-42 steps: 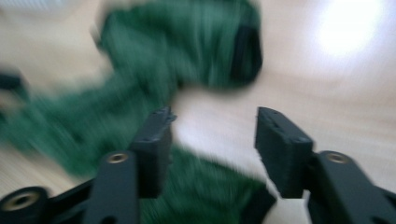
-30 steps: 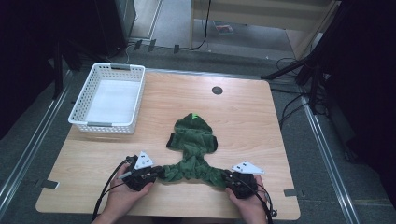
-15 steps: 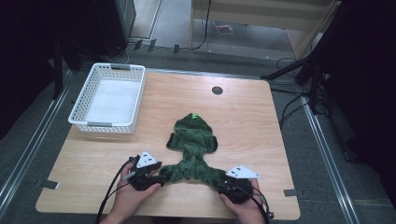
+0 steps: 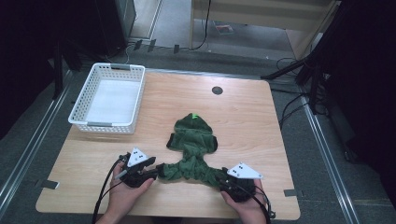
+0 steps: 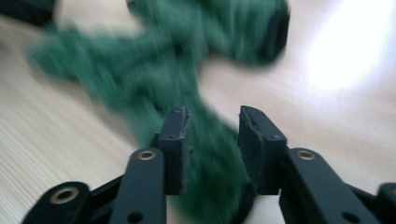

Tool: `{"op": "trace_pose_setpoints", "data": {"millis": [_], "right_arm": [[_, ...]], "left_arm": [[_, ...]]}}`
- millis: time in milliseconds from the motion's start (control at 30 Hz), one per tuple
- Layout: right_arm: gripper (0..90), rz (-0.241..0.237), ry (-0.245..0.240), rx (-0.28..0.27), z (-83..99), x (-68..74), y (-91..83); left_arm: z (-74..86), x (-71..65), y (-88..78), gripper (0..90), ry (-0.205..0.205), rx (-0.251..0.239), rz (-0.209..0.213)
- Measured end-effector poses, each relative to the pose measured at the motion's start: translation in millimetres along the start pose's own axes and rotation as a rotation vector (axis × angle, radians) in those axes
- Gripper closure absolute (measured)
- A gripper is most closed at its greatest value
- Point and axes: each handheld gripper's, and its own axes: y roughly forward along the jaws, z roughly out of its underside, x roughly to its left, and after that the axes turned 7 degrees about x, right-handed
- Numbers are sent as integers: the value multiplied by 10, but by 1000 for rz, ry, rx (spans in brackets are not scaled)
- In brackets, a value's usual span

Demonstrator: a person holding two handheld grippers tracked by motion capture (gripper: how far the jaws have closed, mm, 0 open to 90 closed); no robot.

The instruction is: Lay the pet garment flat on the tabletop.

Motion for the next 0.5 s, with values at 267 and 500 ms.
{"op": "trace_pose_setpoints", "data": {"millis": [267,500], "right_arm": [[577,-72,65,61,-307,8,415],[721,-29,23,111,-313,95,622]], "left_arm": [[-303,-393,409,390,32,157,99],[-323,-473,535,401,3,163,69]]}}
